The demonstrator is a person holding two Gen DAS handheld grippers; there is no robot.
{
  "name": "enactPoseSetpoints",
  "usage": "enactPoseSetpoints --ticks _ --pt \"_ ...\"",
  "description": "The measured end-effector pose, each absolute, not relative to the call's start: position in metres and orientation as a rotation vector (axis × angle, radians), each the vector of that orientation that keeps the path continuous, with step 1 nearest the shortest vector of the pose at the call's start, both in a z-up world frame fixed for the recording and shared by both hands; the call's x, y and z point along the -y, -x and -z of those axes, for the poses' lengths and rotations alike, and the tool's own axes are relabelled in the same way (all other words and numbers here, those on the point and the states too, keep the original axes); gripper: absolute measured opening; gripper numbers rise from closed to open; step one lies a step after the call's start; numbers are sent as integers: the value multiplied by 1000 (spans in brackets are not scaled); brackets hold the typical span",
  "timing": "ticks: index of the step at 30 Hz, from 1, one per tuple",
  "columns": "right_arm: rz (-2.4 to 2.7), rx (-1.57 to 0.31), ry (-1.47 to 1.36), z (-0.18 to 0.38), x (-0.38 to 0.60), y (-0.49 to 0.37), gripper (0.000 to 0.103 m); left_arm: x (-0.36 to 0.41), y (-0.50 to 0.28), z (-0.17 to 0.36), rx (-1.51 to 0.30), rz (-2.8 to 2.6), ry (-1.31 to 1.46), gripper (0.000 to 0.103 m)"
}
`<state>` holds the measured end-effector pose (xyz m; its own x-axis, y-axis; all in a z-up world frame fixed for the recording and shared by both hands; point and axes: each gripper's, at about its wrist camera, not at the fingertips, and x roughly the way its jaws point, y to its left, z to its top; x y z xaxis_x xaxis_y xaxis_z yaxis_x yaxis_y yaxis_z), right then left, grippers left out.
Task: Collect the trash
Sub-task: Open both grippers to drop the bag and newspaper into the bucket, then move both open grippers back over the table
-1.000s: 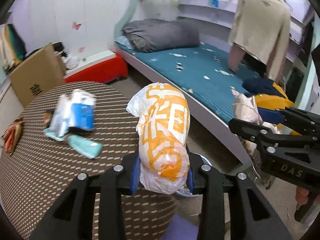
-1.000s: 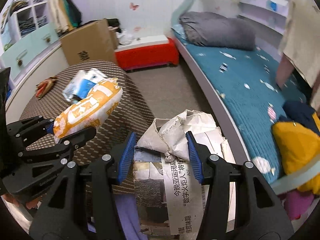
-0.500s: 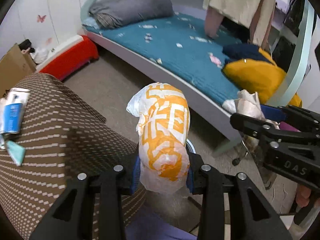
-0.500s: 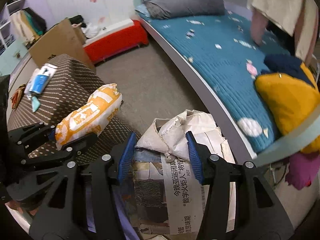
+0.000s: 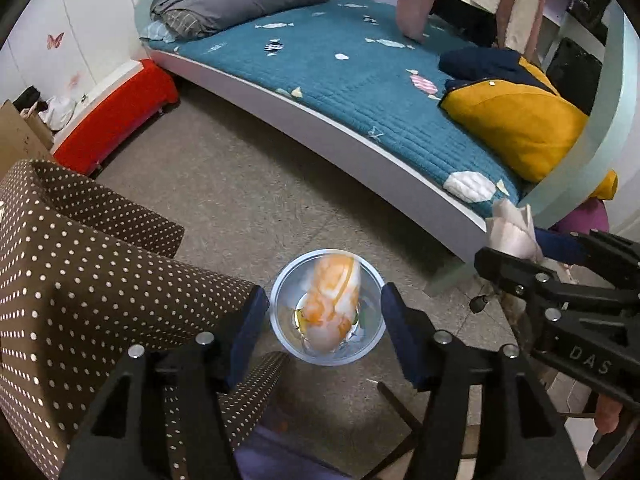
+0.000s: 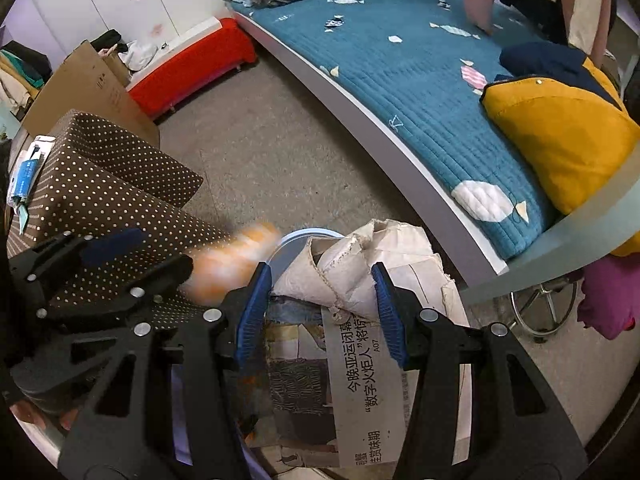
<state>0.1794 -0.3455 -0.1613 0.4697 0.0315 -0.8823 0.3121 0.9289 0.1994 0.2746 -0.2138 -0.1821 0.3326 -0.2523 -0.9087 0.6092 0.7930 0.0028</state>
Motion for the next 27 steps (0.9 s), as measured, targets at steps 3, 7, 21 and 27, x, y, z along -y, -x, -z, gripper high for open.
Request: enactPoseSetpoints --ticks 3,7,21,27 --pt "167 -1083 -359 166 343 -187 51 207 -280 181 -1100 547 -368 59" --pt "128 -1091 -353 171 333 -203 51 189 -288 174 -1098 509 -340 59" --pt "140 -1099 -332 174 321 -223 71 170 -296 168 -1094 471 -324 62" --pt "137 -1094 -331 169 319 -204 71 175 -286 166 -1087 483 -327 62"
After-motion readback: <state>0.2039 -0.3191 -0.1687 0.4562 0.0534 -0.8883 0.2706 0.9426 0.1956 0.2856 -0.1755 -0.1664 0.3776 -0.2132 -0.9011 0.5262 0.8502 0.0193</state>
